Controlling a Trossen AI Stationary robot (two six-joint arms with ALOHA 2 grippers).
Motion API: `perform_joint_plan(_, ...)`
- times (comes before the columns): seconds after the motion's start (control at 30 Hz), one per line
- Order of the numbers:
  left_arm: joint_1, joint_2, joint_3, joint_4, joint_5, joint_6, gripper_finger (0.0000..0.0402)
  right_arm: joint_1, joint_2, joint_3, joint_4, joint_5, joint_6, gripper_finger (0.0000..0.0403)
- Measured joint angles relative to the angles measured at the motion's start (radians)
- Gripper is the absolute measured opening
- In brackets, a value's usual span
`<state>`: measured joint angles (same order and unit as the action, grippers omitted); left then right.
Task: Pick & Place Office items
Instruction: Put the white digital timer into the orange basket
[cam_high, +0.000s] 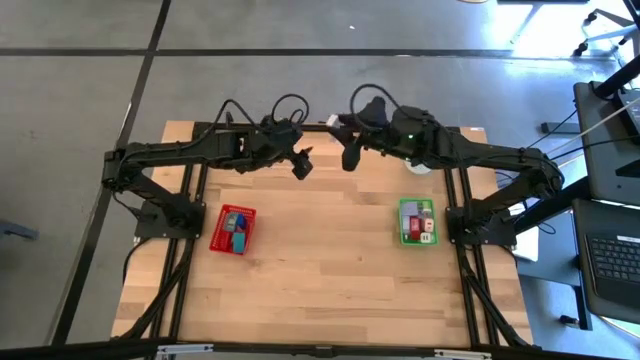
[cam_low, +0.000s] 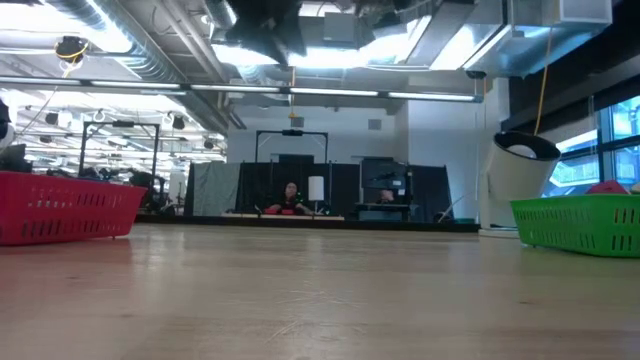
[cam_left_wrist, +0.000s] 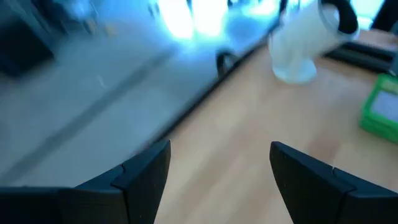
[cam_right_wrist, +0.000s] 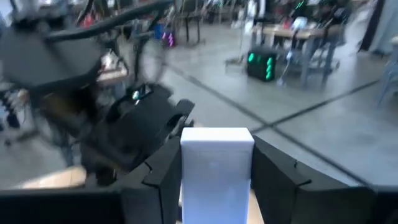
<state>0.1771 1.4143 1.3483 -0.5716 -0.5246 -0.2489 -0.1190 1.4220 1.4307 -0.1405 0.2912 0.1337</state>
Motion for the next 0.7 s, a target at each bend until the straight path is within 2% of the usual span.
perform_joint_plan(0.23,-0.087,0.000,0.000,0.309,-0.210,0.324,0.0271,-0.001,0.000,0.000,0.095,0.131,-0.012,0.0163)
perform_joint_plan(0.33,-0.112,0.000,0.000,0.449,-0.271,0.408,0.0271,-0.002,0.000,0.000,0.103,0.136,-0.008,0.0160)
perform_joint_plan(0.4,-0.118,0.000,0.000,0.530,-0.264,0.446,0.0271,-0.002,0.010,0.000,0.118,0.126,0.005,0.0160)
perform_joint_plan(0.5,-0.116,0.000,0.000,0.602,-0.193,0.470,0.0271,-0.002,0.018,-0.001,0.136,0.089,0.015,0.0160)
perform_joint_plan(0.7,-0.103,0.000,0.000,0.625,-0.098,0.423,0.0271,-0.002,0.026,0.000,0.193,0.056,0.015,0.0161)
